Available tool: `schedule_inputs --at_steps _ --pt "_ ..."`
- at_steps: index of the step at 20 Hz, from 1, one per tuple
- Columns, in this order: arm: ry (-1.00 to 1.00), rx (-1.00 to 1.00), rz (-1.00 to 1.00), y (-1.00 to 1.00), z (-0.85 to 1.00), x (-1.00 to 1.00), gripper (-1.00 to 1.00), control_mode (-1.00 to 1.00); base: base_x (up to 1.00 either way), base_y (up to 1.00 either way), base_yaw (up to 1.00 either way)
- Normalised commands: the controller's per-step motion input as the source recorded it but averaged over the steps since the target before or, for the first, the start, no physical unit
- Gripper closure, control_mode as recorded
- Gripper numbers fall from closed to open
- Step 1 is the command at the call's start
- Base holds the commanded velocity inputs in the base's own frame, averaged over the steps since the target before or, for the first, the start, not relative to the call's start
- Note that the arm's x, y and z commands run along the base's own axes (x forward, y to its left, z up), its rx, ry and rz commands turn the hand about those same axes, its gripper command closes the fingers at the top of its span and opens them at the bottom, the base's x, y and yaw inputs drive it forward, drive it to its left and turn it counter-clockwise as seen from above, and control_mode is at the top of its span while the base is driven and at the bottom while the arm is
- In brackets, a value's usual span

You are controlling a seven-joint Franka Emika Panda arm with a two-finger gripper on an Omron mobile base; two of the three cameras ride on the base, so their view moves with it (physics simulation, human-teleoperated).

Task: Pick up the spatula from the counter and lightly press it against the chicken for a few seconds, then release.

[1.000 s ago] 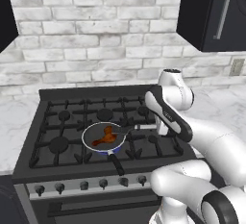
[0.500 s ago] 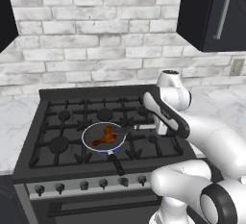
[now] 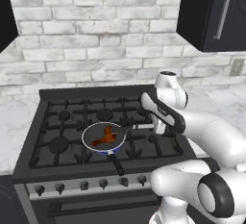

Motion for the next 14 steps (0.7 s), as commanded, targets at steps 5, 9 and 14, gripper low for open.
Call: schedule_inputs --at_steps 5,9,14 --pt "0.0 0.0 0.02 0.0 -0.1 0.19 1.0 -1.0 0.0 0.0 0.0" --pt "0.0 0.0 0.02 0.0 -0.13 0.16 1.0 -1.0 0.0 0.0 0.0" --pt "0.0 0.0 0.02 0.0 -0.13 0.18 1.0 -1.0 0.0 0.0 0.0"
